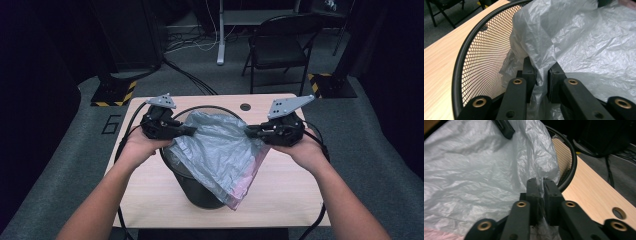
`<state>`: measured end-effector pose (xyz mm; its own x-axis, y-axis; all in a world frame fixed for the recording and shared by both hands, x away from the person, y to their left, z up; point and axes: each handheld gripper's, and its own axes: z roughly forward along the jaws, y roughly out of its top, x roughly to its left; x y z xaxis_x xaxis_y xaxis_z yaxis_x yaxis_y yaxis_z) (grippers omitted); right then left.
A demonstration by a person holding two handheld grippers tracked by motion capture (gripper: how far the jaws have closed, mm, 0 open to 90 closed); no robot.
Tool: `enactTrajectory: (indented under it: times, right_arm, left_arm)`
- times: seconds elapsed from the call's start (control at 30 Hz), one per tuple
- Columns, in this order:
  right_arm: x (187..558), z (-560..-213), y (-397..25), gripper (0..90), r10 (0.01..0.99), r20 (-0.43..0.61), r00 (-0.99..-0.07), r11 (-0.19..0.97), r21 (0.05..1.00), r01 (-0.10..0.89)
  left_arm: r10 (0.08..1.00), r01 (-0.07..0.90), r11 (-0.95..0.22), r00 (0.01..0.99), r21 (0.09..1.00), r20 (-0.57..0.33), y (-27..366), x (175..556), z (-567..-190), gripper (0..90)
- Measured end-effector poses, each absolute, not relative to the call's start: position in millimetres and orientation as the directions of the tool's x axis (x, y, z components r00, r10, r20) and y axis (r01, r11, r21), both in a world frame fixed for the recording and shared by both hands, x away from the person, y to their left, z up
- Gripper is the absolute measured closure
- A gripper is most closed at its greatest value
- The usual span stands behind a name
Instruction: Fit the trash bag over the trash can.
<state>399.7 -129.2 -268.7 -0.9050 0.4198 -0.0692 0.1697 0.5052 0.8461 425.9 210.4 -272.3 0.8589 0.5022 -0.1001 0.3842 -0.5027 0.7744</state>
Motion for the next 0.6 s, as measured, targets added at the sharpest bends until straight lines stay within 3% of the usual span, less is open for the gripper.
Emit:
enactTrajectory:
  times: [0.23,0.4,0.6]
  right_arm:
    - [400.4,-266.7,-136.7,87.2,0.408,-0.045,-0.912,0.494,0.851,0.179]
    - [399.3,-266.7,-135.7,87.3,0.406,-0.047,-0.913,0.503,0.845,0.18]
    - [401.2,-266.1,-130.7,87.3,0.408,-0.033,-0.912,0.488,0.852,0.188]
  left_arm:
    - [0.525,0.38,-0.465,0.845,0.8,-0.096,216.4,424.2,-263.7,55.6]
    - [0.535,0.355,-0.421,0.841,0.835,-0.088,232.3,410.5,-241.4,51.0]
    - [0.452,0.331,-0.471,0.887,0.817,-0.099,217.4,396.4,-250.7,51.2]
